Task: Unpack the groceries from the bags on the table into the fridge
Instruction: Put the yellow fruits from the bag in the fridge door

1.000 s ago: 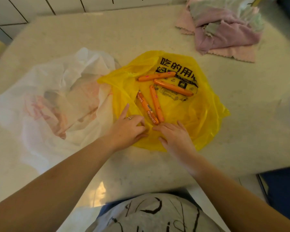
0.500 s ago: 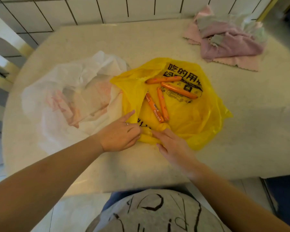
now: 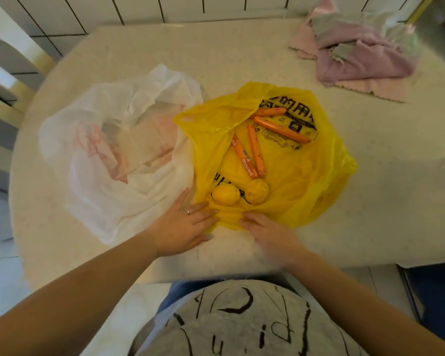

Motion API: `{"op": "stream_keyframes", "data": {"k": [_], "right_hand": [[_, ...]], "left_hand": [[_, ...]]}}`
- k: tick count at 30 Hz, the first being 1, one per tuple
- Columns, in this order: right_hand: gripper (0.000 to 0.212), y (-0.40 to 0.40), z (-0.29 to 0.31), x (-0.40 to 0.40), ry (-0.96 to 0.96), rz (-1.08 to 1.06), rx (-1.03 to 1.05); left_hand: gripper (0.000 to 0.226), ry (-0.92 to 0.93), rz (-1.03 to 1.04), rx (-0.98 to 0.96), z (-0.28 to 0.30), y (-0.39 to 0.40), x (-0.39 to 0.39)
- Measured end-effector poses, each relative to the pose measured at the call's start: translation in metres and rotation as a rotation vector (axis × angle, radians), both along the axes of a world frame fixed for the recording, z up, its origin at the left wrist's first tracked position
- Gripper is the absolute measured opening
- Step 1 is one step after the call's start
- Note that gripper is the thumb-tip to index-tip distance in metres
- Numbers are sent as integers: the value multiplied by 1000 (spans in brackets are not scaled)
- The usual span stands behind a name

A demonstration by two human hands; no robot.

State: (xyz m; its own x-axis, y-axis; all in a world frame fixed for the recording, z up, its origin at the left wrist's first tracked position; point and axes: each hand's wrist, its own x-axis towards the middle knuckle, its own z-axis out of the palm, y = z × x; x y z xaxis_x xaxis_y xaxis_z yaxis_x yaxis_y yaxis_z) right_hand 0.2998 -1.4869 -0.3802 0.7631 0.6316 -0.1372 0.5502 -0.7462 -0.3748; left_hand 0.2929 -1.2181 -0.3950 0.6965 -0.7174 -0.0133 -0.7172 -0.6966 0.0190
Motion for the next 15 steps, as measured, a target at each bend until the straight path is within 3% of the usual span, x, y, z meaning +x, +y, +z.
{"op": "stream_keyframes", "data": {"k": [5,9,15], "right_hand": [[44,0,18,21,-152,-94,161],[39,2,27,47,-207,-177,189],[67,7,26,61,-22,-307,42]], "left_hand": [[48,-56,62,-271,20,-15,16],[47,-46,136,-331,28,-26,37],[52,50,224,-286,18,-38,58]]}}
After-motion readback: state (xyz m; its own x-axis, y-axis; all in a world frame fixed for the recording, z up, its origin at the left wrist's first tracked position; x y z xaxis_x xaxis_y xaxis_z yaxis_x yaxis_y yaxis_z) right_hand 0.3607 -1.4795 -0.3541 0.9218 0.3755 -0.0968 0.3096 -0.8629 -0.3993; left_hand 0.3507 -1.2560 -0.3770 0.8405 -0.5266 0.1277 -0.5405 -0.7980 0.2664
